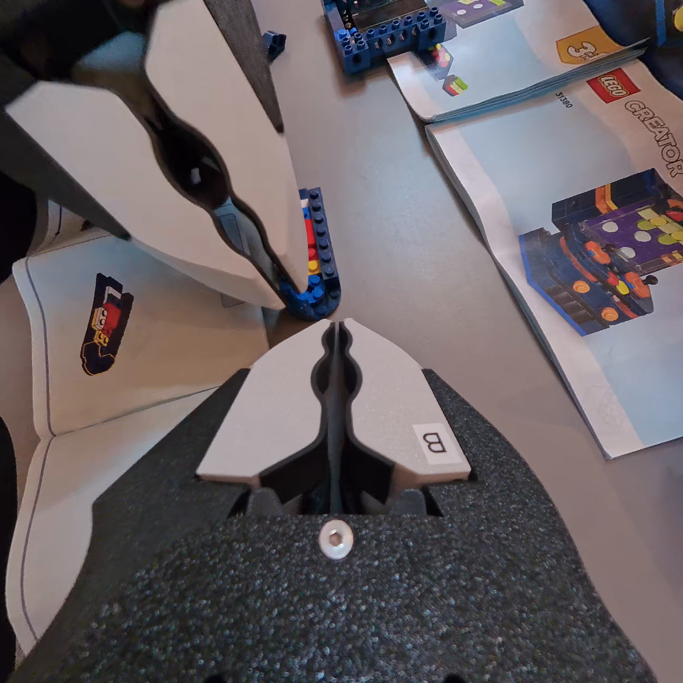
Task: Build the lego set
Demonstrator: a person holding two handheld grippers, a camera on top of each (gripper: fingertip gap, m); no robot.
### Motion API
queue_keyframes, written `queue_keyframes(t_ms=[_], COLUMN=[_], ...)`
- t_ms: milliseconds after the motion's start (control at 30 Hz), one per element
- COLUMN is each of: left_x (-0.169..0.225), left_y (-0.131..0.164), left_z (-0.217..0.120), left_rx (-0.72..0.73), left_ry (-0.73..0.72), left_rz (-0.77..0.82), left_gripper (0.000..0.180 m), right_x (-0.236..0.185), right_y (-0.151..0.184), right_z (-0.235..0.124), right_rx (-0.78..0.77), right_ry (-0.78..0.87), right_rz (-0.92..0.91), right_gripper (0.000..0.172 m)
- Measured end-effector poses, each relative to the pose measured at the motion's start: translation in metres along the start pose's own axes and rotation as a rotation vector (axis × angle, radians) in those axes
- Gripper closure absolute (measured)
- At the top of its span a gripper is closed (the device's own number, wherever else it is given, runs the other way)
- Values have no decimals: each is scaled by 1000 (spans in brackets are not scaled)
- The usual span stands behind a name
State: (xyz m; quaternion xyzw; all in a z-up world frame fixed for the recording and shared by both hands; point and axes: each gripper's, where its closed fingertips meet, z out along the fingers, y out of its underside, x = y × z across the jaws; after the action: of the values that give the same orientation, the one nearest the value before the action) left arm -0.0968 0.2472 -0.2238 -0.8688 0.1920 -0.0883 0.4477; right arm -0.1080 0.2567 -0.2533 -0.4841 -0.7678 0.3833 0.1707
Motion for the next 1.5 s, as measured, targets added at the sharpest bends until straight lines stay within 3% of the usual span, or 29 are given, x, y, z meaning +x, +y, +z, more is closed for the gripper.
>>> queue_keyframes(t_ms=[100, 200, 300, 733, 867, 1000, 1100, 1300, 1500], left_x=[-9, -14, -19, -17, -12, -8, 2, 47, 75], left_y=[-2, 23, 35, 46, 37, 3, -20, -45, -50], left_z=[-11, -16, -15, -12, -15, -31, -47, -77, -90], left_rx=[-7, -153, -207, -208, -126, 44, 131, 201, 229], left_ry=[-57, -59, -54, 117, 181, 255, 336, 650, 847], left_rz=[63, 136, 148, 80, -21, -175, -249, -342, -378], left_gripper=[161, 133, 124, 144, 145, 145, 145, 145, 145], right_x=[0, -1, -2, -3, -5, -19, -32, -77, -111], right_y=[0, 0, 0, -1, -18, -42, -60, -82, -89], right_z=[0, 0, 0, -2, -19, -57, -85, -107, -103], right_rx=[1, 1, 1, 16, 184, 468, 617, 622, 597], right_ry=[-7, -9, -14, -23, -77, -124, -28, 60, 39], right_rz=[5, 4, 2, 2, -8, -239, -465, -781, -913], right_gripper=[169, 168, 168, 169, 163, 127, 114, 118, 130])
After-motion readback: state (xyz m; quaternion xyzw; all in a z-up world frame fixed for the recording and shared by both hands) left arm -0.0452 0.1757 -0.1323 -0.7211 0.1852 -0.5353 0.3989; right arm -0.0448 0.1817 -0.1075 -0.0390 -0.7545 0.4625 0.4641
